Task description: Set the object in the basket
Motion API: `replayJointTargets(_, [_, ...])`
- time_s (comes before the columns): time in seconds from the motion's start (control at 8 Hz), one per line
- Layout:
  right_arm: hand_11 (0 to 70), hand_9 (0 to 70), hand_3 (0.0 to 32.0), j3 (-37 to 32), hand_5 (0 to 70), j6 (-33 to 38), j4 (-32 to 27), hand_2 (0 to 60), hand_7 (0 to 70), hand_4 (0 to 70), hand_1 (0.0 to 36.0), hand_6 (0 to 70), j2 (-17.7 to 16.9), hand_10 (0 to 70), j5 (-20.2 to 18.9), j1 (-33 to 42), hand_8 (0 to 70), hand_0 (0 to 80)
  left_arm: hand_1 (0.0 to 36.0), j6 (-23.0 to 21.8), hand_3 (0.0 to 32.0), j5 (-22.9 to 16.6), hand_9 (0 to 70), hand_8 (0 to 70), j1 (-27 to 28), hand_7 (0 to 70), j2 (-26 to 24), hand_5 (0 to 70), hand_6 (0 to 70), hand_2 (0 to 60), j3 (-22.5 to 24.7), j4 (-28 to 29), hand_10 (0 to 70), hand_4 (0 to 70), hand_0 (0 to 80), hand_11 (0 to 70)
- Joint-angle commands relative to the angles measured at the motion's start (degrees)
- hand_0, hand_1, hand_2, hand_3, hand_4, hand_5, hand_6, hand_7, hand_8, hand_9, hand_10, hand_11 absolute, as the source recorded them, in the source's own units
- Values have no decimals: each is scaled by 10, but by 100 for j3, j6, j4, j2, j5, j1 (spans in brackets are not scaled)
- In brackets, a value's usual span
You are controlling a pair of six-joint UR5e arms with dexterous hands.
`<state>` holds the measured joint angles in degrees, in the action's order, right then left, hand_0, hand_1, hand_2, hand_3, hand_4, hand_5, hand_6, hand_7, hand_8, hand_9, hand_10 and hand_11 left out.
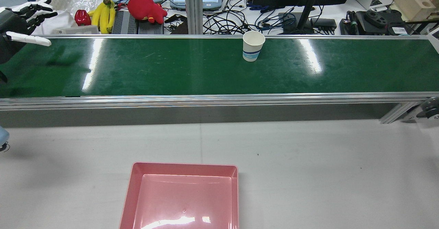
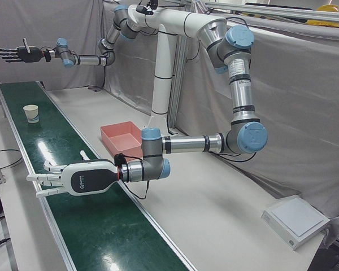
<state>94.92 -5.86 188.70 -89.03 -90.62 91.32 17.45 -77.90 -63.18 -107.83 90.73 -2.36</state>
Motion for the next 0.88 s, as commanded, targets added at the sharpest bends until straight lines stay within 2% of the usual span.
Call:
replayJointTargets(0.0, [0,0,0,0,0,-3,0,0,0,0,0,0,0,0,0,0,0,0,248,30,0,11,189,128,8,68,-10,361,76,10,-11,-19,0,194,650,7])
replayJointTargets(0.75, [0,0,0,0,0,6,0,0,0,0,0,0,0,0,0,0,0,0,245,223,0,20,193,131,271,71,-186,365,77,2,-29,-80,0,204,648,11])
